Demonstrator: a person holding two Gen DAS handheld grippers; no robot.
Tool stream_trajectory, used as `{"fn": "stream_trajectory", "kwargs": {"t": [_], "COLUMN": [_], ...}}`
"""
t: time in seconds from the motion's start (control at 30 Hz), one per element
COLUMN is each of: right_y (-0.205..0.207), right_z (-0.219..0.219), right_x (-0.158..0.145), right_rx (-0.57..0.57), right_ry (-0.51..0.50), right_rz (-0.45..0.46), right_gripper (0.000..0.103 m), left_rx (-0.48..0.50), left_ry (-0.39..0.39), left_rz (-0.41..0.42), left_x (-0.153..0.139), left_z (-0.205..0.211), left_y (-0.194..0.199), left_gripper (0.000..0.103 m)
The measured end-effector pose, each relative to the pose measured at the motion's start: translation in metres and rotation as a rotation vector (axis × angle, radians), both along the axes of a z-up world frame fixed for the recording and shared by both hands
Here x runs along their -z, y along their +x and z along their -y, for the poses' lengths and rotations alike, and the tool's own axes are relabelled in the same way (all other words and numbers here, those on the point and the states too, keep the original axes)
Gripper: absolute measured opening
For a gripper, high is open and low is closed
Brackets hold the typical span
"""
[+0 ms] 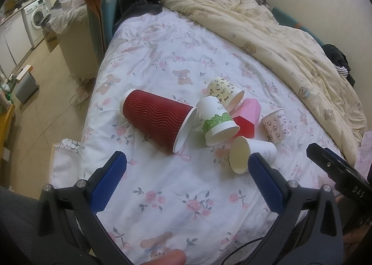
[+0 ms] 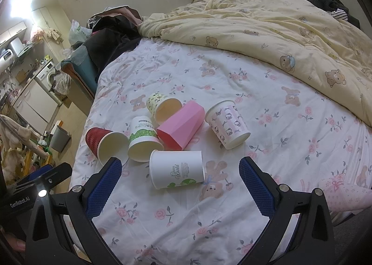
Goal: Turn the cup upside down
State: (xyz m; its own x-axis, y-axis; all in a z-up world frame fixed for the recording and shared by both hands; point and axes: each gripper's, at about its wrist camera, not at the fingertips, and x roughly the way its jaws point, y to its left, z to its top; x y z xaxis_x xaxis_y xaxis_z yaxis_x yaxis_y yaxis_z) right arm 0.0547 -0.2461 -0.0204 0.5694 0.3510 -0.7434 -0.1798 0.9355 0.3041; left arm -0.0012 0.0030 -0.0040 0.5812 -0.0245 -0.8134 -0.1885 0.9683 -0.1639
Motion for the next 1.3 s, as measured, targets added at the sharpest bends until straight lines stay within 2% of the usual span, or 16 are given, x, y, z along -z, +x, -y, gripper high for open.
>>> {"fn": "stream_trajectory", "kwargs": {"t": [0.27, 0.33, 0.43, 0.5, 0.53, 0.57, 0.63, 0.8, 0.97, 1.13, 1.3], "right_y": [0.002, 0.009, 0.032, 0.051, 0.06, 0.069, 0.087, 0.123, 0.148, 0.167, 0.176], "right_z": [-0.005, -0.003, -0.001, -0.002, -0.004, -0.006, -0.012, -0.024, -0.035, -0.046, -0.047], "right_x": [0.004, 0.008, 0.019, 0.026, 0.031, 0.037, 0.049, 0.07, 0.09, 0.113, 0.133], "right_rx": [-0.017, -0.022, -0.028, -0.027, -0.031, -0.036, -0.028, 0.024, 0.077, 0.096, 0.129], "right_ry": [0.006, 0.027, 0.067, 0.095, 0.116, 0.141, 0.175, 0.185, 0.131, 0.11, 0.113], "right_rz": [-0.033, -0.081, -0.199, -0.281, -0.322, -0.364, -0.439, -0.503, -0.539, -0.587, -0.638], "right_gripper": [0.103, 0.103, 0.103, 0.096, 0.088, 0.084, 0.081, 0.081, 0.081, 0.08, 0.08], "left_rx": [-0.016, -0.032, -0.06, -0.08, -0.09, -0.098, -0.106, -0.093, -0.063, -0.057, -0.069], "left_ry": [0.015, 0.029, 0.016, 0.016, 0.02, 0.021, 0.014, 0.016, 0.011, 0.043, 0.016], "left_rz": [-0.045, -0.064, -0.103, -0.133, -0.15, -0.164, -0.186, -0.226, -0.279, -0.271, -0.284], "left_x": [0.004, 0.006, 0.01, 0.013, 0.015, 0.017, 0.021, 0.025, 0.033, 0.03, 0.033], "left_z": [-0.003, -0.006, -0.014, -0.019, -0.022, -0.025, -0.029, -0.032, -0.027, -0.024, -0.031], "left_y": [0.004, 0.005, 0.01, 0.013, 0.014, 0.016, 0.02, 0.032, 0.04, 0.043, 0.043], "left_gripper": [0.103, 0.103, 0.103, 0.103, 0.103, 0.103, 0.103, 0.103, 0.103, 0.103, 0.103]}}
